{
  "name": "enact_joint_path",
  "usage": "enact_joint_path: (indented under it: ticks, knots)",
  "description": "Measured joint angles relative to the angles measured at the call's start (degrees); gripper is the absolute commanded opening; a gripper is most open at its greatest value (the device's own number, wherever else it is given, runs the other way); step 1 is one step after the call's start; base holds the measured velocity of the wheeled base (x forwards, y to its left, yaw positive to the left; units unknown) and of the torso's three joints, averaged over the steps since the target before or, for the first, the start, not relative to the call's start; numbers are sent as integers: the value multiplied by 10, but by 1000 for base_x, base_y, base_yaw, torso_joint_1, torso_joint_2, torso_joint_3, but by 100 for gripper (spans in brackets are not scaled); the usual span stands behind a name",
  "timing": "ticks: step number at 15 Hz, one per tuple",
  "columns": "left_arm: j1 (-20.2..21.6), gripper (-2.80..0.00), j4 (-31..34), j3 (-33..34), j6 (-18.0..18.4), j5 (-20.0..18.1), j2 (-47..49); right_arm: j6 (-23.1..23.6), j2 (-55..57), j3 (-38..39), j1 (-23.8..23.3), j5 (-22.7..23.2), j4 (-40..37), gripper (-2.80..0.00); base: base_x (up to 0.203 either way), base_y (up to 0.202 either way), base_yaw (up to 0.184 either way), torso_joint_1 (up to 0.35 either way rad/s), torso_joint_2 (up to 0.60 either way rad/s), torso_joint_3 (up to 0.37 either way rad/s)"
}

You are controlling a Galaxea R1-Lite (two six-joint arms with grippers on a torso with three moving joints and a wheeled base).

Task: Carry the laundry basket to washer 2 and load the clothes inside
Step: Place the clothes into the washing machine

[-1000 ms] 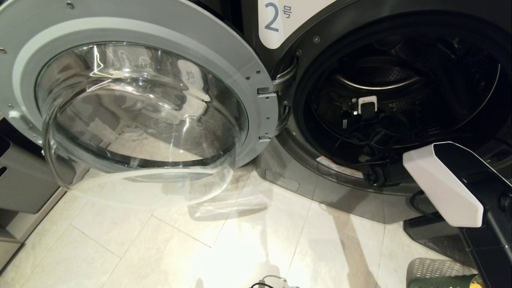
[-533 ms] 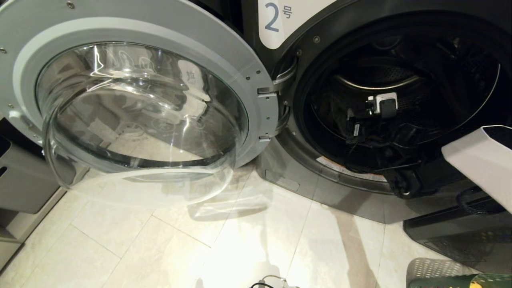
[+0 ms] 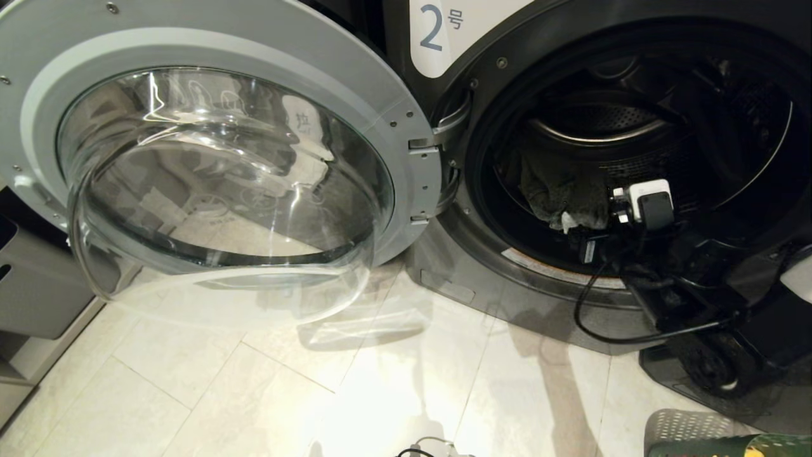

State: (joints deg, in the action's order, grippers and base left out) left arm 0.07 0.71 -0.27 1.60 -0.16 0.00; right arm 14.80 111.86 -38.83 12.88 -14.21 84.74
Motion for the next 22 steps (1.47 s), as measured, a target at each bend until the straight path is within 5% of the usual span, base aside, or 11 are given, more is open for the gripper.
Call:
enact_joint_path:
  ticks: [6,10,17,22]
  knots:
    - [0,-280,0,0,0,0,0,-34,-105,264,22,9,6,0,0,0,0,0,0,0]
    - [0,-280,0,0,0,0,0,-73,-162,375,-6,9,-1,0,0,0,0,0,0,0]
    - [0,-280,0,0,0,0,0,-104,-224,327,-242,77,-84,0,0,0,0,0,0,0]
    - [0,-280,0,0,0,0,0,-127,-283,283,-334,109,-206,0,0,0,0,0,0,0]
